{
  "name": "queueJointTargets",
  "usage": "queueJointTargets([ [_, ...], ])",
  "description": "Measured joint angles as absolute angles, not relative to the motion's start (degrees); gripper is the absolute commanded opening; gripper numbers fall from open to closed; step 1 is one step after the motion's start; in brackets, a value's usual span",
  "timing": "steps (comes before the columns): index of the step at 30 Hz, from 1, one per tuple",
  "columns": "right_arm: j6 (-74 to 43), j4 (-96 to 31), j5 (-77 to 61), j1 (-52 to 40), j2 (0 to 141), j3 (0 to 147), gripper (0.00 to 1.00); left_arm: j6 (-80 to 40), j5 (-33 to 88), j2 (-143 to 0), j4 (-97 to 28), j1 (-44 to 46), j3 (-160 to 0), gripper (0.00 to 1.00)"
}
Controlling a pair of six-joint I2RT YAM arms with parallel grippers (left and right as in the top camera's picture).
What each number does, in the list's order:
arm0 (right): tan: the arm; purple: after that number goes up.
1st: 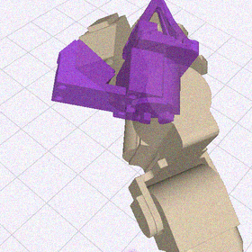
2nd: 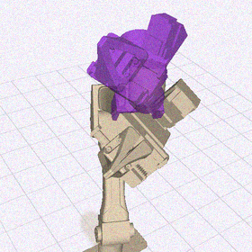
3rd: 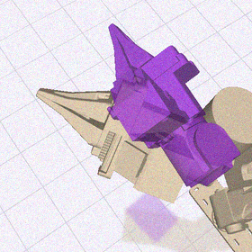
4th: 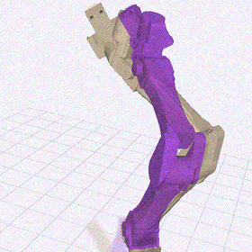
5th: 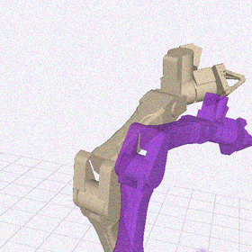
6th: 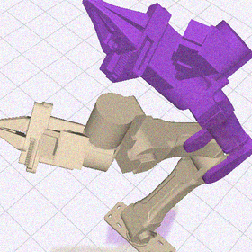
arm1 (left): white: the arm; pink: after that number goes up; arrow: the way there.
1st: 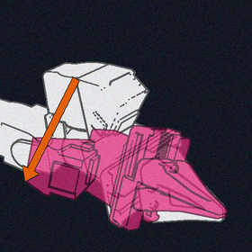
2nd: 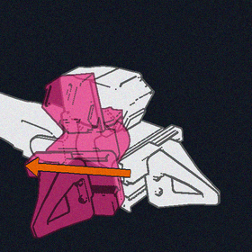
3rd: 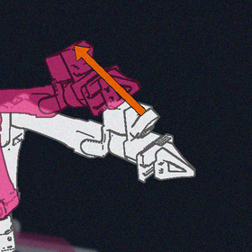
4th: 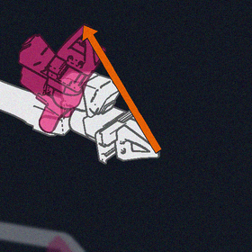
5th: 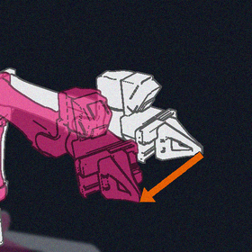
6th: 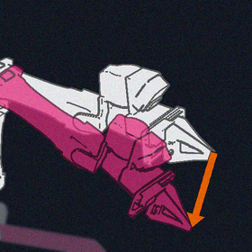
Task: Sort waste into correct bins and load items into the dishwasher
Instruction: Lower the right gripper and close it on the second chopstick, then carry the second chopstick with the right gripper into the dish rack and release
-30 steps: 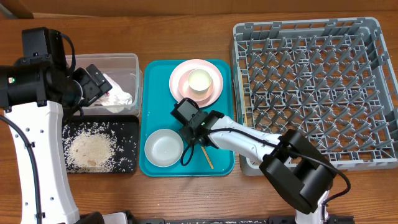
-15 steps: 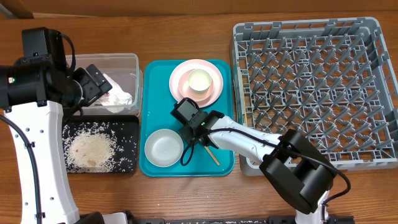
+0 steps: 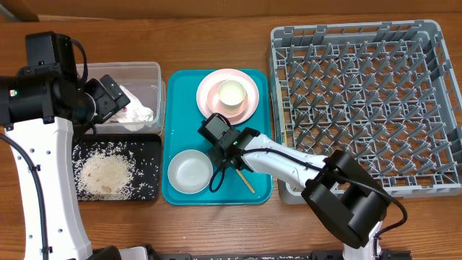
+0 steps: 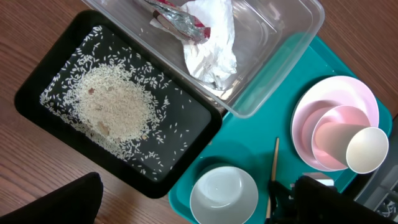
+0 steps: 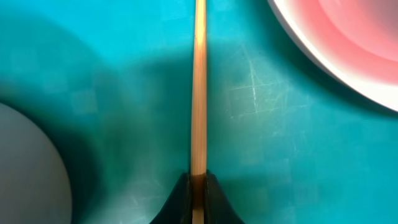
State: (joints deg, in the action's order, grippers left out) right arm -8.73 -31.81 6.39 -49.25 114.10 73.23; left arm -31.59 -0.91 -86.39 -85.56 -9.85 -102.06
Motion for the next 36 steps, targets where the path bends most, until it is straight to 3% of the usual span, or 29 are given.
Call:
queueJointTargets([
  [18,-8.7,-34.0,7.7,-48.3,93.4,74.0,0.04,-31.6,-0.9,-86.4,-85.6,-9.8,-102.1,1.0],
  [36,-10.3,-40.1,6.5,-25.1,90.9,74.0,0.04,-31.6,-0.9,-86.4,-85.6,-9.8,-102.1,1.0],
])
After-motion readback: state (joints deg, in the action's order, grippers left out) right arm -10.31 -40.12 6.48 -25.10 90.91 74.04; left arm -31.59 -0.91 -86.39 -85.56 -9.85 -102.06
